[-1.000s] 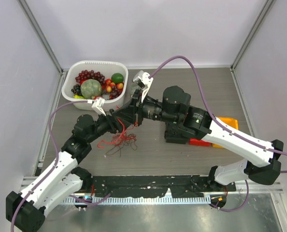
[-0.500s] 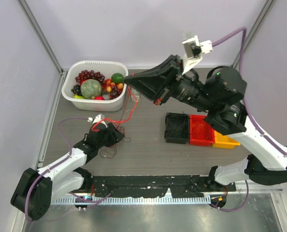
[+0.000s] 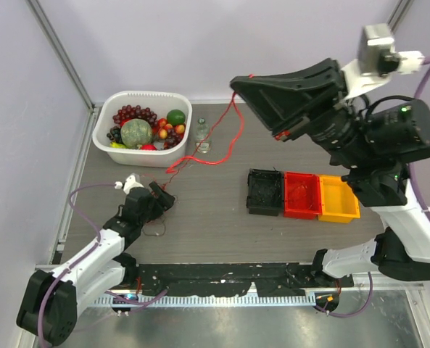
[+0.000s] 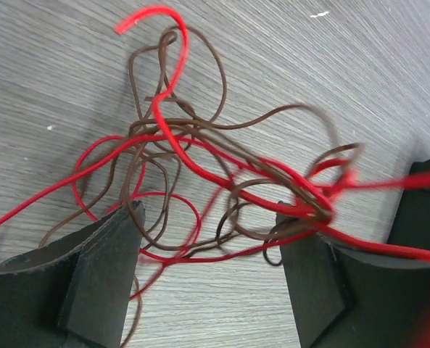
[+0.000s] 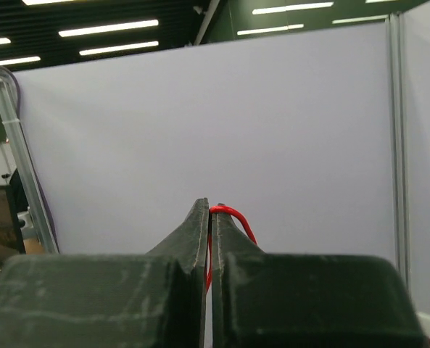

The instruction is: Untangle the cables

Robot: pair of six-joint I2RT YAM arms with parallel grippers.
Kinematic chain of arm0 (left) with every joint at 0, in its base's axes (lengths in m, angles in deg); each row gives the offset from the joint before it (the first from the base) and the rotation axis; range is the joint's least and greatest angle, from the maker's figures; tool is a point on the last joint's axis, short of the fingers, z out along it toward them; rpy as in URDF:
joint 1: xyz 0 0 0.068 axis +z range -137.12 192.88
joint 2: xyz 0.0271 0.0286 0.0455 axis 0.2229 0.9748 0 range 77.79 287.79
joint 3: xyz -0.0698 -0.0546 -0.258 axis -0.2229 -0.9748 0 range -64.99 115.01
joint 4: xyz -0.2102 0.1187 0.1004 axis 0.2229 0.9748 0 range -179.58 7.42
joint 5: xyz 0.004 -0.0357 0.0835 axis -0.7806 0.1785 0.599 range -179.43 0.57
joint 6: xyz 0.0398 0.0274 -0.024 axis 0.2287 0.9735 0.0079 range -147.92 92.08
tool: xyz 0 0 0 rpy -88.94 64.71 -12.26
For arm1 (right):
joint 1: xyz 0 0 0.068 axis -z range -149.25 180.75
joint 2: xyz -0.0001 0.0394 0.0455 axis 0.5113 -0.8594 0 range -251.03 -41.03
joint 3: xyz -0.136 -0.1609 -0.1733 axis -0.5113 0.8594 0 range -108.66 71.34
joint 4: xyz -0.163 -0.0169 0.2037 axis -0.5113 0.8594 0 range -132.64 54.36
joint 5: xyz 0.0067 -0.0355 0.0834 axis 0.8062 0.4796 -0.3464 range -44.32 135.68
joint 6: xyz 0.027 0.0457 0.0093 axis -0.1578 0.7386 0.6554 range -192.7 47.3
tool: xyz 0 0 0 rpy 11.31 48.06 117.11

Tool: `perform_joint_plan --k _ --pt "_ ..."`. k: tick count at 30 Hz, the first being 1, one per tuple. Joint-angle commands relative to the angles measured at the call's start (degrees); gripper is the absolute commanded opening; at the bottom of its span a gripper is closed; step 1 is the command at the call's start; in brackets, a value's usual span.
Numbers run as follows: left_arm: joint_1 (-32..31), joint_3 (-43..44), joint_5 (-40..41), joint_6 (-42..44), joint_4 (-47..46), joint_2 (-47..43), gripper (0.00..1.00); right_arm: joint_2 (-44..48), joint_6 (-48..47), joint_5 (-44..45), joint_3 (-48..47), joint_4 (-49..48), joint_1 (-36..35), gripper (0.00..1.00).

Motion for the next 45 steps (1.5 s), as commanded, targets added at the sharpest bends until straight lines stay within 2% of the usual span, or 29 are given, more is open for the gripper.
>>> perform_joint_plan --k 1,6,11,16,18,22,25,32,37,41,45 --pt "1.2 -0.1 3.4 0.1 3.7 -1.5 0.8 2.1 -2.1 0.4 -3.4 -7.3 -0.2 0.01" --pt "1.3 0.1 6.4 -0.2 8.1 -7.0 1.0 2.5 -4.6 4.3 0.1 -7.0 -0.3 0.01" --pt "1.5 0.8 11.7 -1.2 14.2 -13.7 1.0 2.8 -7.5 10.0 0.6 -6.4 -0.2 0.01" --pt "2.1 0.3 17.1 -2.0 17.1 -15.9 1.0 8.2 -6.7 7.2 3.4 -12.1 -0.2 0.01" --pt "2.6 0.1 17.6 -2.7 17.1 -15.5 1.0 11.1 -5.9 3.5 5.3 -14.7 -0.2 0.01" --pt "2.8 0.1 16.6 -3.5 15.3 -14.4 1.0 16.7 -6.9 5.1 9.6 -16.6 -0.1 0.0" --pt "3.0 0.8 14.2 -2.0 14.1 -13.1 1.0 19.5 -9.0 9.9 13.6 -18.1 -0.2 0.01" --pt "3.1 2.8 12.3 -0.5 15.1 -13.6 1.0 15.7 -13.4 18.0 18.1 -10.0 -0.2 0.01" --pt "3.1 5.3 11.5 -0.1 18.4 -15.7 1.0 18.1 -16.3 23.6 24.4 -9.6 -0.1 0.01" --pt "3.2 8.3 3.4 3.4 18.6 -17.4 1.0 18.5 -15.7 26.1 29.6 -5.7 -0.2 0.01" --pt "3.2 13.7 -3.6 1.3 23.4 -15.8 1.0 14.9 -12.8 25.8 35.9 0.4 -0.2 0.01"
